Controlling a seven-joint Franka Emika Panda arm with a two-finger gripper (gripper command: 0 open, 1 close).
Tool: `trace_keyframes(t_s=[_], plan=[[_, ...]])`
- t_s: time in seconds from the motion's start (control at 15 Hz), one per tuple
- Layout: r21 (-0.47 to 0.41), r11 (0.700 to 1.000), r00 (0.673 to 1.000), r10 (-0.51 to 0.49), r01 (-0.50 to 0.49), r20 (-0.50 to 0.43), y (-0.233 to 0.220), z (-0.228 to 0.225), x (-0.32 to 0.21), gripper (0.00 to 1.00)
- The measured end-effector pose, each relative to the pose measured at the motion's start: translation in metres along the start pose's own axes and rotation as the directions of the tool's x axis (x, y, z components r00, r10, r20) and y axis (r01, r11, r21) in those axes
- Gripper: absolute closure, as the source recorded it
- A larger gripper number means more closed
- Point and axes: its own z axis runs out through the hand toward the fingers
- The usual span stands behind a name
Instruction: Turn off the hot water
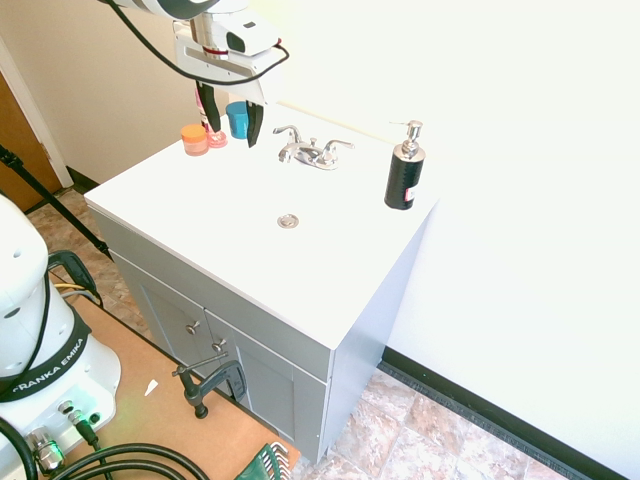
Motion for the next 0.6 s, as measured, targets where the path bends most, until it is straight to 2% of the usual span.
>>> trace_keyframes(t_s=[0.27,0.6], plan=[[0.011,1.0,1.0,0.004,-0.004,-0.026,-0.004,-0.001,0.003,0.0],[0.03,0.998,0.972,0.054,-0.048,-0.23,-0.045,0.017,0.028,0.0]])
